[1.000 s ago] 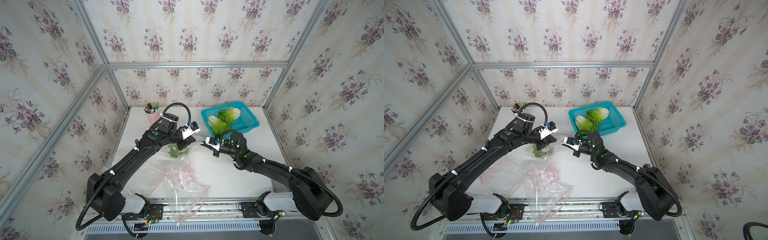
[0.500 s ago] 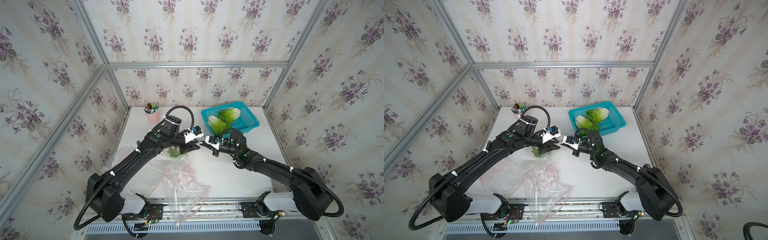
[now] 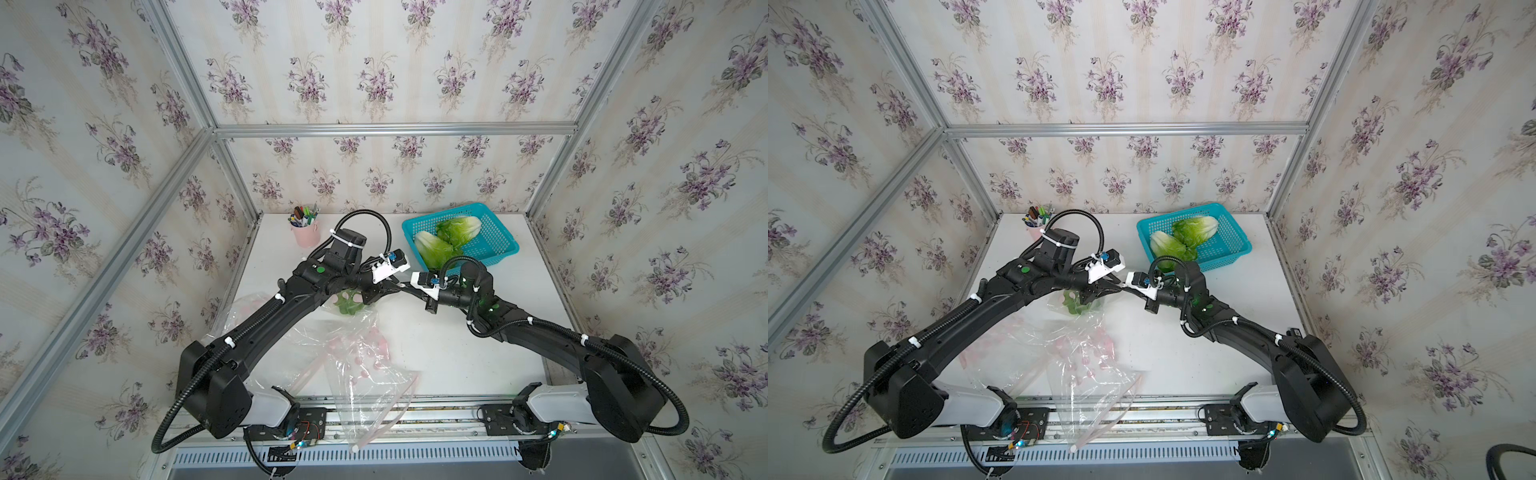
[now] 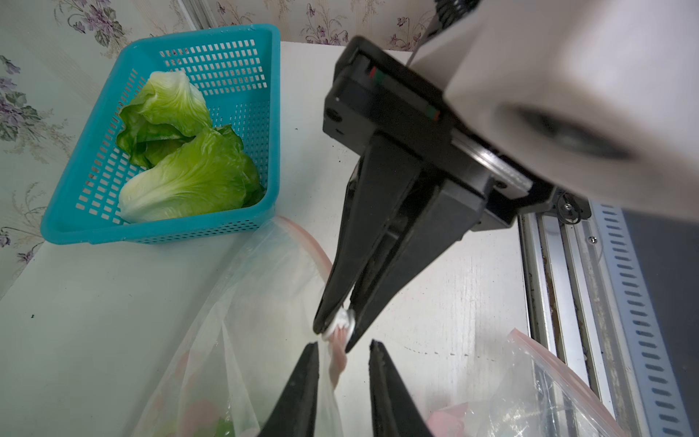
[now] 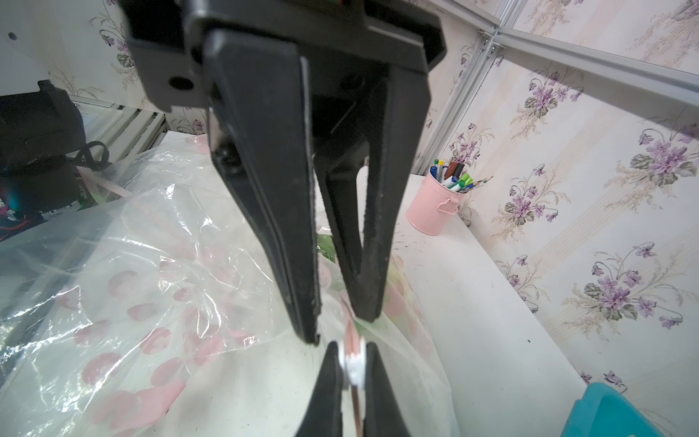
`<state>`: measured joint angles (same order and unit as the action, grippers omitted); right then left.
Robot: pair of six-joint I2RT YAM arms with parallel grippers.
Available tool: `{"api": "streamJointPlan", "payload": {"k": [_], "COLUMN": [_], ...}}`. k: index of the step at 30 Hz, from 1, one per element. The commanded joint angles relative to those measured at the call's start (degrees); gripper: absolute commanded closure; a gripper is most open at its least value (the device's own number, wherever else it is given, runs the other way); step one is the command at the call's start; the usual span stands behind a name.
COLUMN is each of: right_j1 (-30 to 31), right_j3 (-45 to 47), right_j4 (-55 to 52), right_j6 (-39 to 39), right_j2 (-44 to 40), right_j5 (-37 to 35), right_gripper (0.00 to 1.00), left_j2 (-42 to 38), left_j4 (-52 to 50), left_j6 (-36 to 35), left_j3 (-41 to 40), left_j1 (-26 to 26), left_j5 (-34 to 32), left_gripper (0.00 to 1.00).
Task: Open the zip-top bag and take out the chinese cabbages
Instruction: Unzip the zipper on the zipper food storage bag.
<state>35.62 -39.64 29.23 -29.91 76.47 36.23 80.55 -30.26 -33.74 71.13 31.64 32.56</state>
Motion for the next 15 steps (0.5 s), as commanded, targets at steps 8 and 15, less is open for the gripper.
{"api": "streamJointPlan", "payload": {"k": [8,15], "right_j1": [0.1,0.1], "right_j3": [-0.3,-0.2], "right_j4": [0.8,1.1], "right_j6": [0.1,-0.1], "right_j2": [-0.7,-0.8], "right_j5": [1.4,1.3], "right_gripper": [1.0,1.0], "left_j2": [2.3,1.6], "left_j4": [0.8,0.8], "left_j6": [0.2,-1.4], "left_j3": [1.5,0.1], "left_j1": [0.7,1.2], "left_j5": [-1.3,-1.4], "left_gripper": [0.98,1.0]}}
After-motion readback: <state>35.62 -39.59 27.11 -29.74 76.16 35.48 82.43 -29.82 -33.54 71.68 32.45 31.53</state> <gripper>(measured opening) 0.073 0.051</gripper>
